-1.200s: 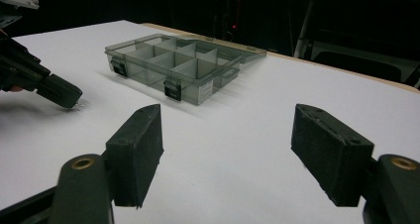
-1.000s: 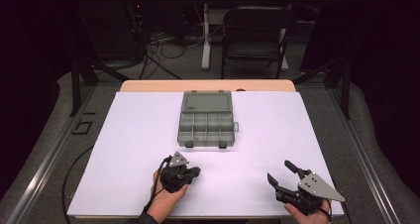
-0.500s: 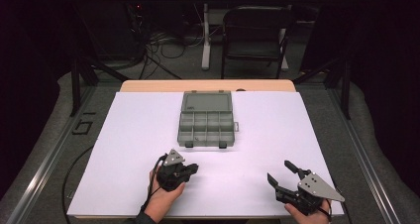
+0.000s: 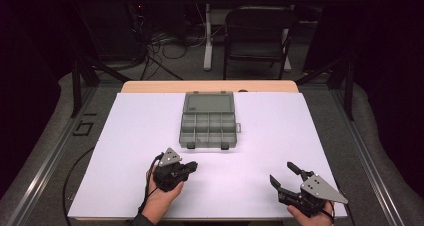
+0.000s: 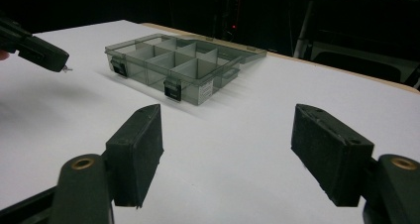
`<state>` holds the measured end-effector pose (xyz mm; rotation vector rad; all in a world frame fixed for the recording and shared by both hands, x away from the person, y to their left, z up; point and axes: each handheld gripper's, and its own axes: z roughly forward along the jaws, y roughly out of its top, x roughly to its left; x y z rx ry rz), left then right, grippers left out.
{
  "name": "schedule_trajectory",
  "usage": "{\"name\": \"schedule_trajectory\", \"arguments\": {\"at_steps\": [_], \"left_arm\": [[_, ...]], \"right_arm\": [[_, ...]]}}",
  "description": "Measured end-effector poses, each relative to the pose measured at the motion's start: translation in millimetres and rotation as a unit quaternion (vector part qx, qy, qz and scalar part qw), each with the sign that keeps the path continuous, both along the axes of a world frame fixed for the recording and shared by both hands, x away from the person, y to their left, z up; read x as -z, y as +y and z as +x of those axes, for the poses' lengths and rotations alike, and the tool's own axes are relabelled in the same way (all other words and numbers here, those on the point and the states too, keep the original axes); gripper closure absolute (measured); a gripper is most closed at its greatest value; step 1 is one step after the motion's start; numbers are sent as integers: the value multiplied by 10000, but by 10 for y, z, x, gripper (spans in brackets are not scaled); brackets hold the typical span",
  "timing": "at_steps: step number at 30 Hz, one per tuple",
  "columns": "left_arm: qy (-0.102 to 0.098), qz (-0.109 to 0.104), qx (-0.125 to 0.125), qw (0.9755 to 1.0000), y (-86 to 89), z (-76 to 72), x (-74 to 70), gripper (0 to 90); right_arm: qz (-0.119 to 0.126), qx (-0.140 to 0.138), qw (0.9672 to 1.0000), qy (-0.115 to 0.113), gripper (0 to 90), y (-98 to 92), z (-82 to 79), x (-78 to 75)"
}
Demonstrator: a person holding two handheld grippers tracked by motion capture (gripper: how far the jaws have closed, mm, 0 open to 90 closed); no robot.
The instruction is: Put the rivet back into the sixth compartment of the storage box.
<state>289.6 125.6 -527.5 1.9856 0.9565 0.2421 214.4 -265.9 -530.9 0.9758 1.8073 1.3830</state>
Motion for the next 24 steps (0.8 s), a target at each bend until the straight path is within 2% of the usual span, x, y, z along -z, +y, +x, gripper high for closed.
{"name": "schedule_trajectory", "arguments": {"at_steps": [11, 24], "left_arm": [[-222, -65, -76, 9997, 43, 92, -228, 863], [-247, -130, -167, 9995, 17, 332, -497, 862]], "right_arm": [[-8, 1, 10000, 6, 281, 8, -1, 1], [14, -5, 10000, 3, 281, 6, 1, 2]]}}
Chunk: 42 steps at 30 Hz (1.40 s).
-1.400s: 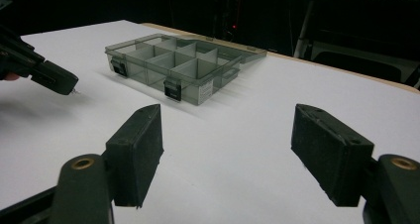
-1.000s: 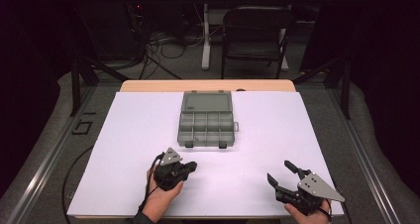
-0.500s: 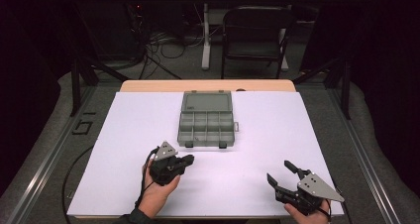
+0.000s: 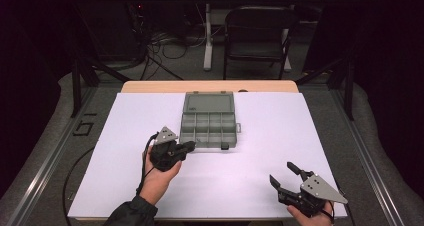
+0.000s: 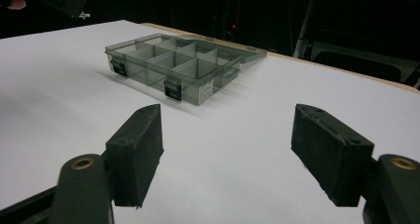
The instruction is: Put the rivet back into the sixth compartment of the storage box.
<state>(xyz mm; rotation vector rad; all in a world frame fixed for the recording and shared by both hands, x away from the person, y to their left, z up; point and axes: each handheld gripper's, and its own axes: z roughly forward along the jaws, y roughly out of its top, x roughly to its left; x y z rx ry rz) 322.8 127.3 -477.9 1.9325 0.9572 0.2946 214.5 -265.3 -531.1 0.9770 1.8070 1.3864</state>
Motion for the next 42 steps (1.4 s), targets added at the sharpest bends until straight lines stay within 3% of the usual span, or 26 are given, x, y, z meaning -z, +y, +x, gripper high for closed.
{"name": "schedule_trajectory", "arguments": {"at_steps": [5, 19, 36, 42], "left_arm": [[-14, 96, -18, 10000, -42, 95, -68, 862], [4, 121, -149, 9998, -136, 321, -157, 863], [255, 125, -423, 9987, -223, 584, 13, 863], [453, 222, -459, 9977, -287, 673, 128, 862]], "right_arm": [[8, 24, 10000, 17, 281, -3, 1, 2], [-3, -1, 10000, 18, 281, -6, 6, 3], [-3, -14, 10000, 12, 281, -8, 7, 2], [-17, -30, 10000, 29, 281, -3, 6, 1]]}}
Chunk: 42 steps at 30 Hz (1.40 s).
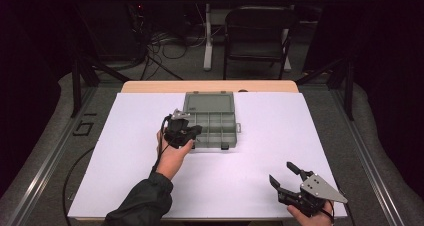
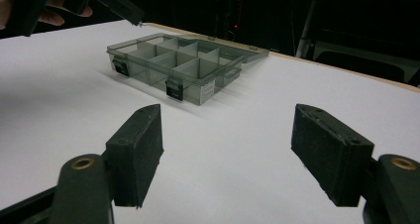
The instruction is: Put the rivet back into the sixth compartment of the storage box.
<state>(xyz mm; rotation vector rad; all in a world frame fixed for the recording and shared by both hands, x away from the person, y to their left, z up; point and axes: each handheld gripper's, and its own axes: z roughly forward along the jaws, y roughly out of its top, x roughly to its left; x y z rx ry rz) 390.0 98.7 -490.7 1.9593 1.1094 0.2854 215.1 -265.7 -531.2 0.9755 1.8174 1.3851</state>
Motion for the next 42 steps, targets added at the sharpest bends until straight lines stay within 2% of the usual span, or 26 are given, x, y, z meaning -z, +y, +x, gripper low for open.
{"name": "schedule_trajectory", "arguments": {"at_steps": [7, 10, 19, 22, 25, 31, 34, 36, 40, 42], "left_arm": [[239, 164, 0, 9996, -73, 75, 149, 862], [313, 148, -19, 9994, -91, 89, 191, 862], [356, 150, -64, 9992, -92, 99, 226, 855], [369, 144, -40, 9992, -78, 94, 213, 818], [289, 136, -49, 9995, -45, 65, 178, 761], [62, -27, -10, 10000, 90, -84, 103, 606], [-7, -190, -29, 9998, 180, -163, 84, 542], [-116, -141, -19, 9998, 227, -223, 78, 490], [-197, -189, 19, 9996, 306, -327, 78, 451], [-293, -196, 72, 9994, 406, -463, 96, 442]], "right_arm": [[26, -15, 10000, -24, 281, -5, 5, 4], [19, -14, 10000, -11, 281, -8, 3, 1], [45, -18, 10000, -41, 281, -5, 5, 2], [45, -17, 10000, -44, 281, -6, 5, 2], [19, 1, 10000, -46, 281, -9, 1, -1], [54, 7, 10000, -44, 281, -18, -2, -2], [17, 11, 10000, -31, 281, -13, -2, -4], [19, 5, 10000, -39, 281, -2, -6, -6], [20, 5, 10000, -18, 280, 1, -8, -5], [17, 36, 10000, -27, 280, -10, -9, -5]]}}
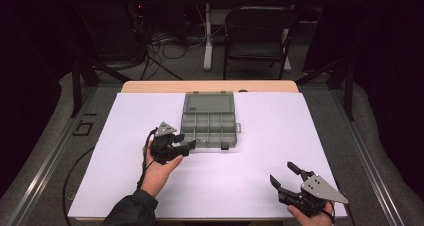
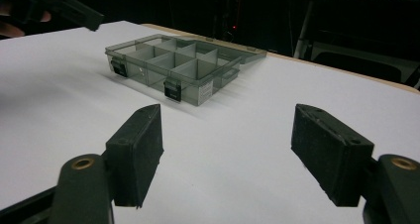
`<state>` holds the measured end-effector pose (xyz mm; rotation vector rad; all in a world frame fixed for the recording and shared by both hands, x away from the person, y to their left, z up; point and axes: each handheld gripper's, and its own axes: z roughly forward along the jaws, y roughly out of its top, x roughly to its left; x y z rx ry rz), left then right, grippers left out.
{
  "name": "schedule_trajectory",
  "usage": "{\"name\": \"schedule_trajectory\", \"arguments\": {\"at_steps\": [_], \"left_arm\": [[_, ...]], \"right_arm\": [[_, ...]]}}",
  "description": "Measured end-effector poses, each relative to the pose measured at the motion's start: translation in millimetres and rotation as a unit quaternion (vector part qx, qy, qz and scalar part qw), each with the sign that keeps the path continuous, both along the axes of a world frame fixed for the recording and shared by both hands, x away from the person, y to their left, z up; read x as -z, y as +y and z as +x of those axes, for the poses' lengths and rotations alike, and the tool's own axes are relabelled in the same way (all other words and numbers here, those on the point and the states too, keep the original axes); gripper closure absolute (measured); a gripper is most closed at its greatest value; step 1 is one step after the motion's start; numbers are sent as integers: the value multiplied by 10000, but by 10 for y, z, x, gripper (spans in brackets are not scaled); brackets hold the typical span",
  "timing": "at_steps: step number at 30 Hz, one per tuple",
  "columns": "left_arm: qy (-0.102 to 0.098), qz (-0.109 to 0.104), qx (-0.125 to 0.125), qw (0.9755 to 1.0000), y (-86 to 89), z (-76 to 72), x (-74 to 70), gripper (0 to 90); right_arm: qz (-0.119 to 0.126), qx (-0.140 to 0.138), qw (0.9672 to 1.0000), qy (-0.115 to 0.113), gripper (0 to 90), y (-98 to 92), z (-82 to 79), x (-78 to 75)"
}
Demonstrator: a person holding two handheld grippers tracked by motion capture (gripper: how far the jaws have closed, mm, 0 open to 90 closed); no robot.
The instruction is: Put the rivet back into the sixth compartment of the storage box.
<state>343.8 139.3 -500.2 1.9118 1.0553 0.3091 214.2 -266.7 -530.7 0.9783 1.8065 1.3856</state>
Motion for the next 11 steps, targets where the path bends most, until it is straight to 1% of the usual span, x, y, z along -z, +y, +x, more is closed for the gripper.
{"name": "schedule_trajectory", "arguments": {"at_steps": [1, 5, 6, 8, 9, 10, 11], "left_arm": [[-28, 38, 22, 10000, 44, -51, 3, 440], [-48, -58, -2, 10000, 233, -252, 25, 440], [-82, -87, -1, 9999, 290, -300, 33, 439], [-88, -122, -68, 9999, 403, -402, 54, 427], [-88, -122, -68, 9999, 403, -402, 54, 419], [-93, -75, -120, 9999, 519, -497, 75, 410], [-151, -26, -165, 9997, 577, -543, 83, 405]], "right_arm": [[7, 6, 10000, -1, 281, -1, -1, 0], [13, 8, 10000, 14, 281, -4, -2, 4], [2, 13, 10000, 25, 281, -2, -3, 5], [-19, 11, 10000, 15, 280, -2, 1, 5], [-11, 8, 10000, 3, 280, -1, 5, 7], [7, 13, 10000, 9, 280, 2, 8, 11], [-1, 14, 10000, 35, 279, 0, 7, 11]]}}
